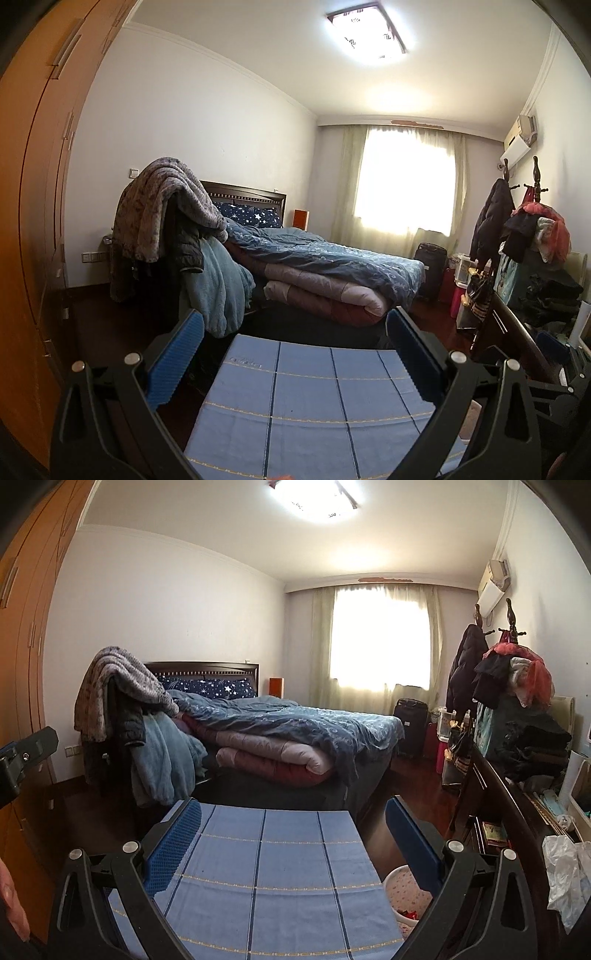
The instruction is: Collect trash
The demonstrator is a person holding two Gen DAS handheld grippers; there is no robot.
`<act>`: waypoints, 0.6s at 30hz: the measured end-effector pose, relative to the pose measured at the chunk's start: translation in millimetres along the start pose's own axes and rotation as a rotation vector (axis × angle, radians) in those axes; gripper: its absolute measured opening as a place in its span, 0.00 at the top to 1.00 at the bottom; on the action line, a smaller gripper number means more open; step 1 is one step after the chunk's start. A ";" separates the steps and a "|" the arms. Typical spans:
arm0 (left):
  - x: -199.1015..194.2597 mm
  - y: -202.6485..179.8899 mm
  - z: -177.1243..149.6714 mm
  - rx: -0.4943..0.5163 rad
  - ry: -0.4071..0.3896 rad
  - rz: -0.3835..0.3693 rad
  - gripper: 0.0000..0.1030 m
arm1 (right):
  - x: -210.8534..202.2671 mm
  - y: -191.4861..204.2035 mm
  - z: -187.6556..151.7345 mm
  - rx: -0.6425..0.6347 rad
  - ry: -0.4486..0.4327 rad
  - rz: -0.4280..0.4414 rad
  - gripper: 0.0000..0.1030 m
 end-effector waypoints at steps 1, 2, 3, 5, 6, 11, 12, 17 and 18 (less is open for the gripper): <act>-1.0 -0.6 0.9 -0.002 0.000 -0.004 0.03 | -0.3 -0.6 0.2 0.000 -0.001 -0.001 0.04; -1.9 -1.0 1.6 -0.003 0.000 -0.008 0.03 | -1.0 -1.2 0.6 0.000 -0.003 -0.002 0.04; -2.9 -1.3 2.8 -0.002 -0.001 -0.013 0.03 | -1.3 -2.1 0.9 0.001 -0.005 -0.005 0.04; -4.6 -2.7 4.1 0.003 -0.002 -0.021 0.03 | -2.4 -3.5 1.7 0.003 -0.009 -0.005 0.04; -5.8 -4.0 4.7 0.006 -0.004 -0.025 0.03 | -2.9 -4.2 2.2 0.004 -0.010 -0.005 0.04; -9.6 -10.8 6.6 0.029 -0.027 -0.038 0.03 | -5.4 -7.8 3.7 0.006 -0.019 -0.009 0.04; -10.2 -12.1 6.7 0.035 -0.031 -0.039 0.03 | -4.8 -7.7 3.3 0.005 -0.018 -0.009 0.04; -10.0 -16.1 8.5 0.046 -0.038 -0.054 0.03 | -4.3 -9.1 3.0 0.006 -0.015 -0.008 0.04; -9.9 -17.0 9.0 0.048 -0.042 -0.053 0.03 | -4.2 -9.1 2.9 0.006 -0.015 -0.008 0.04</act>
Point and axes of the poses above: each gripper's, at about its wrist camera, not at the fingertips, and x roughly the way its jaws point, y to its left, z to its top, the point moved 4 cm from there along x, roughly the way its jaws point, and after that the axes turned 7 degrees about z, right-handed, at the moved point
